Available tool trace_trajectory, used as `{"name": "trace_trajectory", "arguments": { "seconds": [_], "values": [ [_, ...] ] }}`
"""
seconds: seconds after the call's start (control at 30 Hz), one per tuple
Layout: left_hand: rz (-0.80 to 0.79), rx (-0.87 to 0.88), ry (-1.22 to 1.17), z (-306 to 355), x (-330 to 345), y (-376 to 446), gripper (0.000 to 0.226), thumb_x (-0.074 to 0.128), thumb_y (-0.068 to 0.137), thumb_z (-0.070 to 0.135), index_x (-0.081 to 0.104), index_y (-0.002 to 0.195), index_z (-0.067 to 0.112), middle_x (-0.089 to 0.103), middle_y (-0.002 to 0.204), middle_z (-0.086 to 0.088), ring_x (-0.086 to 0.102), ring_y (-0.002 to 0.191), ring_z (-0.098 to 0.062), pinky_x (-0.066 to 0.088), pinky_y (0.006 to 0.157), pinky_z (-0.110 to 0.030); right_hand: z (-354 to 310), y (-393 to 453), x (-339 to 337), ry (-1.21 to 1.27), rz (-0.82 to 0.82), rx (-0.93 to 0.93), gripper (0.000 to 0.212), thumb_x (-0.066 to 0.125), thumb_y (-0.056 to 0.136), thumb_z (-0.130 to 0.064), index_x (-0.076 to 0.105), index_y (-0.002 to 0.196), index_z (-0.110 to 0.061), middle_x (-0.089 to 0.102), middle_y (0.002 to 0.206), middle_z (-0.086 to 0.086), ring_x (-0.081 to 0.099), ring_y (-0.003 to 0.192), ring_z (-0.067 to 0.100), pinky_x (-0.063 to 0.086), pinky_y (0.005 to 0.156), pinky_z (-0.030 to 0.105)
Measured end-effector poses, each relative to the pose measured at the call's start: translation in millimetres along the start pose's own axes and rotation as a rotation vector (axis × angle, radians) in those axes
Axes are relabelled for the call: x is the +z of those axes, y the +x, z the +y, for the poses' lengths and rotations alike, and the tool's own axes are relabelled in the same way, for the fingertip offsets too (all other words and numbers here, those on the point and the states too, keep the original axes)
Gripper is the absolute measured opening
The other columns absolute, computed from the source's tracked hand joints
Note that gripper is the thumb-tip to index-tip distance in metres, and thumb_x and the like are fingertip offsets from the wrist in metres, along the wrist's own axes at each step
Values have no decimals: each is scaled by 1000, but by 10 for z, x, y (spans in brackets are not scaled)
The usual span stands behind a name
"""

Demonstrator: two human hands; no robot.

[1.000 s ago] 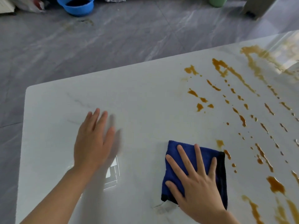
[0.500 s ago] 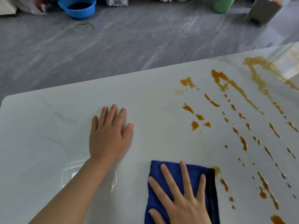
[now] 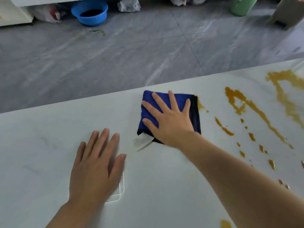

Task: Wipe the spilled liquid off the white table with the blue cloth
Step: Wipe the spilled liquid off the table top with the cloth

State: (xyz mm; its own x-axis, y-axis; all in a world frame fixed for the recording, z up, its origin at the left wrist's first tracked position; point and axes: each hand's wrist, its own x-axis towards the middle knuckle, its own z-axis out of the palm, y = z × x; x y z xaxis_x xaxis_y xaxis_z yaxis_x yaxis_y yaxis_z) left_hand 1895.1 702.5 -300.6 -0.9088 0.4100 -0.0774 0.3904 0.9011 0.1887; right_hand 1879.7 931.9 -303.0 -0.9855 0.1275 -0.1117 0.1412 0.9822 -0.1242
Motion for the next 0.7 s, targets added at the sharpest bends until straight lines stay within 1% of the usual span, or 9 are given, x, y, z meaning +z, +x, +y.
{"name": "trace_trajectory", "arguments": {
  "seconds": [0.13,0.2,0.23,0.27,0.33,0.4,0.47,0.57,0.7],
  "values": [
    [1,-1,-36,12,-27,-13,58,20,88,56,29,141,35,15,150,15,6,142,-4,-1,116,-28,640,128,-126,-12,-23,202,57,5,87,-64,-7,141,-50,-11,156,-15,-15,142,30,-2,104,71],
    [-11,4,-38,14,-27,-13,58,21,88,54,28,142,34,14,150,15,4,141,-3,-3,115,-27,812,-87,-134,1,-25,310,61,0,82,-66,-9,140,-50,-12,156,-15,-16,142,29,-1,104,71],
    [-14,1,-37,15,-27,-13,58,21,88,53,28,142,34,14,151,15,3,141,-3,-3,115,-27,792,-227,-118,-2,-26,327,63,-4,80,-67,-10,140,-50,-13,156,-14,-18,141,30,-2,104,70],
    [-17,-2,-37,18,-29,-16,58,22,87,53,28,142,34,14,151,14,3,141,-3,-3,115,-27,698,-372,-89,-18,-28,306,64,-7,79,-68,-12,140,-49,-15,155,-13,-21,141,31,-3,104,70],
    [-22,-8,-43,32,-41,-24,57,23,88,52,30,141,34,16,151,13,5,142,-4,-3,115,-27,412,-576,-5,-45,-35,173,63,-10,79,-69,-16,138,-48,-17,155,-11,-25,139,33,-7,103,70],
    [-21,-16,-41,50,-56,-21,57,21,89,53,29,142,34,18,151,13,6,142,-5,-2,114,-27,190,-535,40,-44,-50,32,62,-7,81,-66,-13,139,-47,-14,156,-10,-24,138,35,-10,101,70],
    [-24,-14,-39,61,-62,-11,57,20,89,54,27,142,33,19,151,12,7,142,-5,0,114,-28,131,-258,19,-19,-31,-34,61,-4,82,-65,-7,140,-48,-11,156,-11,-21,139,35,-9,100,71],
    [-22,-9,-45,51,-67,-2,57,23,88,54,24,141,32,22,150,11,10,141,-6,1,114,-27,286,237,-51,6,10,-1,58,6,86,-65,0,141,-49,-7,156,-15,-16,142,32,-6,101,71],
    [-25,-6,-57,42,-67,-2,58,23,87,54,23,141,33,21,151,11,9,141,-5,-1,114,-25,880,390,-150,18,5,214,55,10,89,-63,-1,141,-50,-5,156,-16,-13,143,30,-3,102,72]
  ]
}}
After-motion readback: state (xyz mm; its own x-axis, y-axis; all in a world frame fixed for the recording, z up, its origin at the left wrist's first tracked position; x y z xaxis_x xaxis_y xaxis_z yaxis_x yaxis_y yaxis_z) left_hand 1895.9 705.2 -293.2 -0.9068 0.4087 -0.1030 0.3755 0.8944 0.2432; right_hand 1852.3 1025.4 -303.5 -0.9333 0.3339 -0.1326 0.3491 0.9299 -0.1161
